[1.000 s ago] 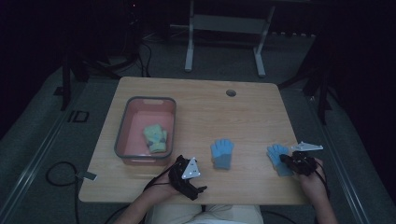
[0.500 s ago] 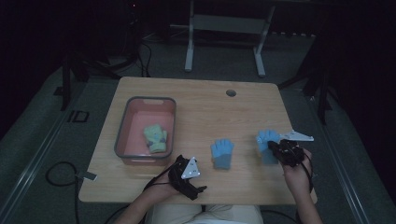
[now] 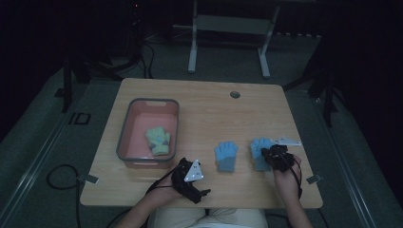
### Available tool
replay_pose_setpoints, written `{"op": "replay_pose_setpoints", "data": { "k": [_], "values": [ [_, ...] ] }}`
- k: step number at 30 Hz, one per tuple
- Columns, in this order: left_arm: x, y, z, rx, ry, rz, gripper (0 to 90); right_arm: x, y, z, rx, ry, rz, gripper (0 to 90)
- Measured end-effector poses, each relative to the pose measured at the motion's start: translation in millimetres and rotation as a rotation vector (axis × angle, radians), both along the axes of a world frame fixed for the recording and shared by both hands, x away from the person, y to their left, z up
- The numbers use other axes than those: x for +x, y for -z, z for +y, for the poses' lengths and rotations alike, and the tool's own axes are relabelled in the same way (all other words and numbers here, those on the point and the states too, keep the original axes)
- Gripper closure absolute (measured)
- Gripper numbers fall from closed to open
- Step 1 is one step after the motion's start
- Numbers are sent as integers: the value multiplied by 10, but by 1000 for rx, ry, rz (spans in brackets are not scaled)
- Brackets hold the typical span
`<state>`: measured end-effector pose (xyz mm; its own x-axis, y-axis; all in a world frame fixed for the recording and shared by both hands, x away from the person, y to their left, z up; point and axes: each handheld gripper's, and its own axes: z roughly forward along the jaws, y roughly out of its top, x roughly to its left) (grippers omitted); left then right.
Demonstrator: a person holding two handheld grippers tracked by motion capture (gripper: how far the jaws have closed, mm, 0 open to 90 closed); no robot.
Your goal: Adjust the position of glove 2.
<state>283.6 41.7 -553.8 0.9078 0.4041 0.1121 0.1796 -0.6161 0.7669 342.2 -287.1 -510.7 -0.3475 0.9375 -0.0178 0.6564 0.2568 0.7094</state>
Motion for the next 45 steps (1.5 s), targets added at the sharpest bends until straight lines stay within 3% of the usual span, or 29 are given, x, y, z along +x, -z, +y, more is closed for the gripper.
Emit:
{"op": "replay_pose_setpoints", "data": {
  "k": [9, 14, 19, 24, 31, 35, 39, 45],
  "values": [
    [2, 1, 2, 0, 2, 1, 16, 99, 282, -23, 19, 30, 78, 820],
    [-3, 10, -3, 8, 8, 5, 16, 96, 308, -10, -10, 12, 65, 745],
    [-2, 9, -5, 2, 6, 5, 16, 60, 198, -56, -8, -14, 22, 685],
    [-5, 9, -4, 2, 6, 3, 16, 68, 116, -153, -27, -94, 1, 653],
    [-13, 7, -1, 2, 6, 4, 16, 144, 184, -190, -30, -211, 28, 630],
    [-8, 6, 4, -3, 6, 7, 17, 153, 296, -212, -58, -223, 56, 630],
    [-7, 4, 6, -1, 3, 4, 17, 135, 341, -248, -20, -209, 47, 658],
    [-16, 5, 2, 2, 6, 1, 16, 136, 345, -236, -40, -191, 35, 800]
  ]
}}
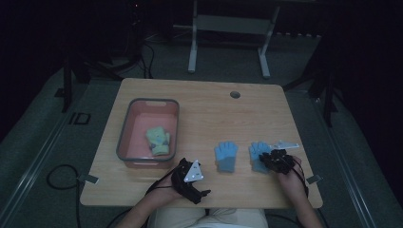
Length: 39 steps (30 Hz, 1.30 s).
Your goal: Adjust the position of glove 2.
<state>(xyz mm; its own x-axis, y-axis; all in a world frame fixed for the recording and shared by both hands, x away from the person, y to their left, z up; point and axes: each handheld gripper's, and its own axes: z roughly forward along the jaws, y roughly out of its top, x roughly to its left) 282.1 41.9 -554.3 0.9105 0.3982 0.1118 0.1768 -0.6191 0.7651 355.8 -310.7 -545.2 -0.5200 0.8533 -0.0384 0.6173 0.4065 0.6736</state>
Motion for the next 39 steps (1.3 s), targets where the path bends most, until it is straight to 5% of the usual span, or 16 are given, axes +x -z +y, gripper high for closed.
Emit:
{"op": "replay_pose_setpoints", "data": {
  "k": [3, 9, 19, 25, 32, 39],
  "values": [
    [2, 0, 1, -1, 1, 1, 17, -12, -8, 34, -12, 15, -2, 839],
    [3, 1, 7, -3, 0, 2, 16, -40, -99, 27, 48, 28, -13, 856],
    [5, -3, 6, -4, 0, 3, 17, -59, -757, 258, 83, -4, -133, 858],
    [0, -3, 1, -3, 2, -2, 16, -82, -985, 512, 103, -45, -169, 858],
    [3, 0, 8, -7, 1, 2, 16, -110, -990, 824, 118, -94, -158, 859],
    [-2, 0, 8, -9, 2, 4, 16, -104, -768, 1042, 125, -131, -101, 858]
  ]
}}
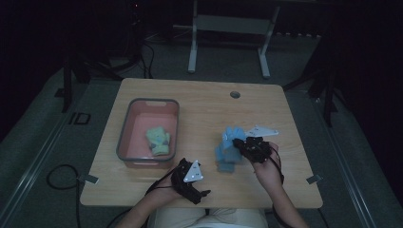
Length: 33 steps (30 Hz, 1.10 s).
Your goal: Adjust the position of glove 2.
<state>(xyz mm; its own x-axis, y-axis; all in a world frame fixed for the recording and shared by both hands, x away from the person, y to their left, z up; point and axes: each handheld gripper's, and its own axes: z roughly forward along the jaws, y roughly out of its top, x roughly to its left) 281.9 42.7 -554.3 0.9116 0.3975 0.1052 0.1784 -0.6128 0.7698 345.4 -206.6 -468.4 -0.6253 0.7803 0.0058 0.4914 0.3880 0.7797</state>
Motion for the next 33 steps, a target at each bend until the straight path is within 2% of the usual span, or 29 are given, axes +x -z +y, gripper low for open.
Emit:
{"op": "replay_pose_setpoints", "data": {
  "k": [8, 13, 17, 24, 26, 30, 33],
  "values": [
    [3, -2, -5, 0, 0, -2, 16, -2, 294, 116, -6, -15, 67, 858],
    [3, -3, -4, 0, 0, -1, 16, 32, 418, 147, -7, -20, 99, 858],
    [2, -1, -3, -2, 0, 0, 17, 67, 501, 162, -29, -24, 117, 857],
    [1, -4, -6, -1, 0, -1, 17, 148, 624, 139, -58, -35, 153, 847],
    [1, -5, -9, -5, -2, 1, 16, 161, 644, 126, -49, -35, 163, 843],
    [0, -2, -14, -3, 1, 5, 16, 163, 675, 117, -50, -39, 164, 826],
    [-16, 8, -33, 16, 10, -5, 16, 151, 657, 114, -54, -45, 158, 795]
  ]
}}
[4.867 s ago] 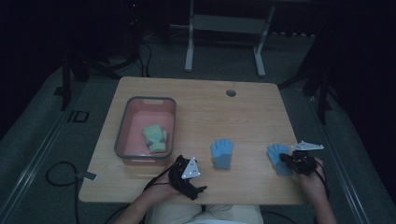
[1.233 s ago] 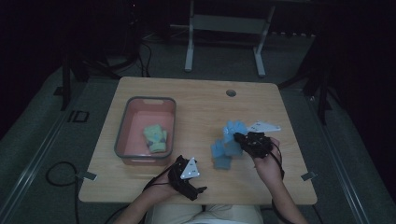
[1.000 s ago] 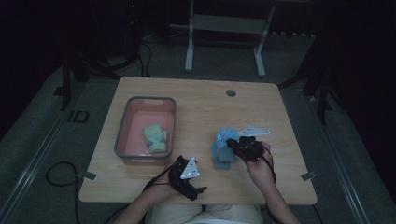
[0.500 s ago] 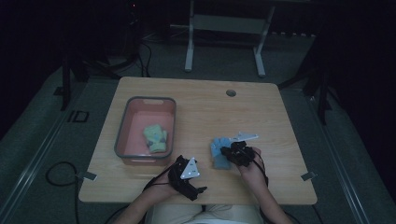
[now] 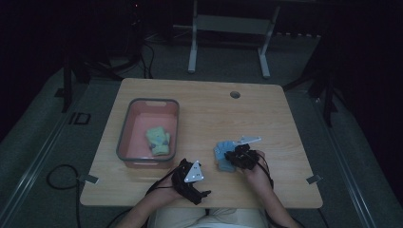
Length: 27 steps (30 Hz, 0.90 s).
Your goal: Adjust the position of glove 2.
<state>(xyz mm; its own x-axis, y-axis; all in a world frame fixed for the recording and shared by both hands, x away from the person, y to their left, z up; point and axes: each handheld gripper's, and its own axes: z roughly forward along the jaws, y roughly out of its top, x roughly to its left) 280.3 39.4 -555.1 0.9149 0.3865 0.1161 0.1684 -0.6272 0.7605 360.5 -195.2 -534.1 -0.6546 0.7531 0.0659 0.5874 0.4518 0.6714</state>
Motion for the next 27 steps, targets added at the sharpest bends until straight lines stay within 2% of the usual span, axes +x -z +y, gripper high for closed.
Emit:
{"op": "replay_pose_setpoints", "data": {
  "k": [2, 4, 6, 9, 10, 11, 12, 13, 15, 17, 19, 21, 22, 23, 26, 27],
  "values": [
    [-14, -8, -20, -3, 12, -14, 16, -14, -33, -3, -5, -6, -11, 752],
    [-24, -35, -37, -29, 31, -7, 17, -31, -76, -18, 4, -10, -28, 687],
    [-22, -71, -50, -56, 40, -7, 17, -41, -123, -40, 21, -25, -40, 562],
    [1, -124, -71, -51, 35, -34, 33, -62, -200, -89, 50, -36, -83, 398],
    [13, -137, -80, -48, 28, -36, 33, -65, -216, -100, 55, -35, -87, 370],
    [26, -152, -86, -43, 26, -38, 35, -65, -236, -121, 65, -33, -91, 304],
    [39, -162, -93, -55, 28, -32, 36, -67, -255, -144, 80, -40, -97, 244],
    [56, -175, -101, -60, 22, -15, 36, -68, -273, -167, 82, -37, -104, 224],
    [93, -203, -129, -30, -7, 5, 40, -77, -297, -218, 79, -69, -108, 132],
    [121, -227, -156, -17, -12, 12, 45, -88, -312, -261, 69, -61, -114, 198],
    [145, -252, -190, -9, -2, 17, 75, -81, -322, -319, 95, -56, -104, 243],
    [164, -281, -238, 13, 17, -25, 100, -63, -323, -371, 130, -73, -116, 194],
    [175, -290, -256, 18, 25, -34, 102, -52, -329, -406, 160, -83, -136, 148],
    [187, -305, -279, 22, 36, -47, 109, -52, -334, -421, 172, -78, -149, 143],
    [229, -351, -355, 32, 65, -89, 141, -43, -371, -467, 175, -37, -111, 127],
    [245, -360, -384, 33, 75, -97, 144, -48, -383, -472, 167, -16, -119, 114]
  ]
}}
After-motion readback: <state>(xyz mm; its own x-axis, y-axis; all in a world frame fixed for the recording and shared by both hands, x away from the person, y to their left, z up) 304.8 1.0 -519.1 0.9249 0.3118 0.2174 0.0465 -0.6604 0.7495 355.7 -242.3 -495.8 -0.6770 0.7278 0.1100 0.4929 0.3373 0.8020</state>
